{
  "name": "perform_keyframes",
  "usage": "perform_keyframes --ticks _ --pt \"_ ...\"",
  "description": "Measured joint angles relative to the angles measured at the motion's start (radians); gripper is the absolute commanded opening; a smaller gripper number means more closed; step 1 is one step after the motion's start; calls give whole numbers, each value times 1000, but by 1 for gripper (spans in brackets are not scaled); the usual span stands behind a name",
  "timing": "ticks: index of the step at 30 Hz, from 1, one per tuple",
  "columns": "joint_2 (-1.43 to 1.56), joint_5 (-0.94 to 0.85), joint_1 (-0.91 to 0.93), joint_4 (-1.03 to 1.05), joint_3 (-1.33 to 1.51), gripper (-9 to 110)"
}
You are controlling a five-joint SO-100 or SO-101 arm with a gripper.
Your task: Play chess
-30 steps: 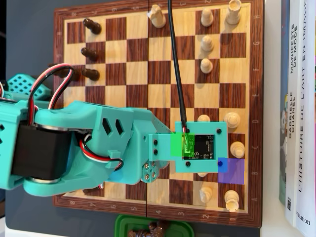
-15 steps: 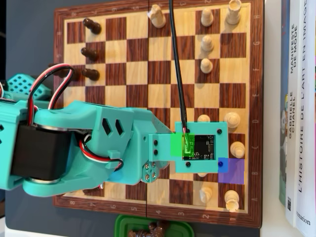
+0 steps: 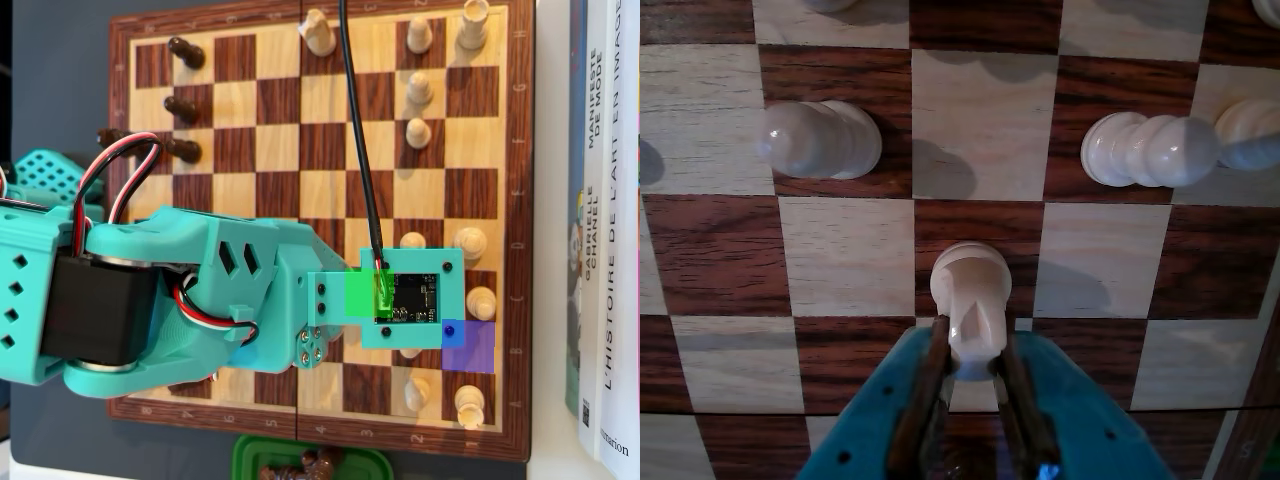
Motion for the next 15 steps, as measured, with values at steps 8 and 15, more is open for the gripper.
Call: perform_keyframes --ticks 8,15 --pt "0 0 0 0 0 0" --pt "0 0 0 0 0 5"
